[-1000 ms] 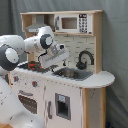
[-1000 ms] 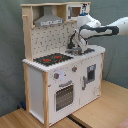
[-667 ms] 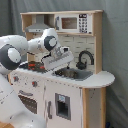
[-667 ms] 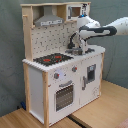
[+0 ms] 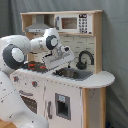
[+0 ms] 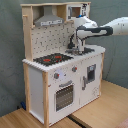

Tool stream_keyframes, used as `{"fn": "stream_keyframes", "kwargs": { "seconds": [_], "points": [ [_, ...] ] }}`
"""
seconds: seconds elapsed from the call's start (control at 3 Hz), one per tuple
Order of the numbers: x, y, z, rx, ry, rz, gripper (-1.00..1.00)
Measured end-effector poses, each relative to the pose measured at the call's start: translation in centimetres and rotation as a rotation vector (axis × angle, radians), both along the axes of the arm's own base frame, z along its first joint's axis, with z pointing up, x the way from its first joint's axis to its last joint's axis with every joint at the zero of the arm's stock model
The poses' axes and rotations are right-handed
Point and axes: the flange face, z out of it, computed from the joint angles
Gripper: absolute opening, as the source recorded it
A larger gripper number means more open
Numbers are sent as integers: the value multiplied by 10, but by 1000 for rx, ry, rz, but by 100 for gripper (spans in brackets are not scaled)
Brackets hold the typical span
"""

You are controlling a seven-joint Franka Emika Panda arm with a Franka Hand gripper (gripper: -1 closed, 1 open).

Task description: Play with the kitchen

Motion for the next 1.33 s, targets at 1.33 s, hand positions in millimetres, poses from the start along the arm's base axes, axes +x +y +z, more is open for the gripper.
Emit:
{"fn": "stream_keyframes", "kwargs": {
  "seconds": [1.33],
  "points": [
    [23, 5, -43, 40, 102, -35, 100]
  ]
}}
